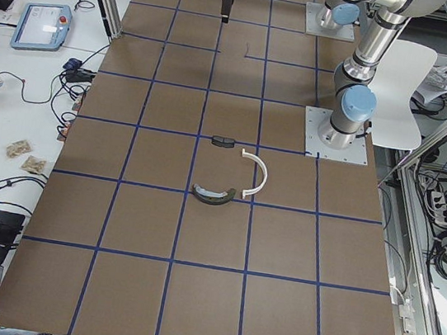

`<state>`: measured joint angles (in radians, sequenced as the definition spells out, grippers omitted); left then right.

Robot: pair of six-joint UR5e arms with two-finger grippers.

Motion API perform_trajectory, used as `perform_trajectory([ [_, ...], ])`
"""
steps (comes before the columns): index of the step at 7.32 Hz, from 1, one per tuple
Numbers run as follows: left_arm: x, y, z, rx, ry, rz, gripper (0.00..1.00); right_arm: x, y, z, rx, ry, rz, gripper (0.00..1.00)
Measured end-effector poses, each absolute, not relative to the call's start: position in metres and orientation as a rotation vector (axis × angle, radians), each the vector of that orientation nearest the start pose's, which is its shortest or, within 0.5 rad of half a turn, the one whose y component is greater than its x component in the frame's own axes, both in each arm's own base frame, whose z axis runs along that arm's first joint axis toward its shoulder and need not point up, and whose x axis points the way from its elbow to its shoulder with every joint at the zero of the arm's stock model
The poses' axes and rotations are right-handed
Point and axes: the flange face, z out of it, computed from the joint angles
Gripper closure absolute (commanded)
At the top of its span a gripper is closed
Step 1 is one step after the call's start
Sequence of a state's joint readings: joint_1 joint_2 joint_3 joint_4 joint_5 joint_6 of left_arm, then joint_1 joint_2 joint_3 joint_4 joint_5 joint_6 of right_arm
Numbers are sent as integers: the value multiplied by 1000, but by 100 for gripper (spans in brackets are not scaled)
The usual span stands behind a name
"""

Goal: Place bearing gear from tray to pile

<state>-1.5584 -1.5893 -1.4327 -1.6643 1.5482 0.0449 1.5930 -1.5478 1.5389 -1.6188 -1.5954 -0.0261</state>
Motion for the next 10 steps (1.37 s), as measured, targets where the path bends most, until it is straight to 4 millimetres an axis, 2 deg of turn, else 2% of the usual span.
perform_trajectory([
  [1,-129,-501,537,52,3163,-43,0,139,-505,499,-70,3178,-93,0],
  [2,-129,-501,537,52,3163,-44,0,131,-507,503,-52,3194,-105,8],
  [3,-130,-501,537,51,3164,-45,0,108,-513,503,-43,3205,-106,11],
  [4,-130,-501,537,52,3164,-45,0,70,-519,502,-64,3213,-96,8],
  [6,-130,-501,537,51,3165,-45,0,-32,-522,487,-204,3209,-17,2],
  [8,-130,-501,537,51,3166,-45,0,-144,-502,443,-413,3153,72,0],
  [10,-130,-501,537,52,3167,-45,0,-253,-478,394,-613,3135,32,0],
])
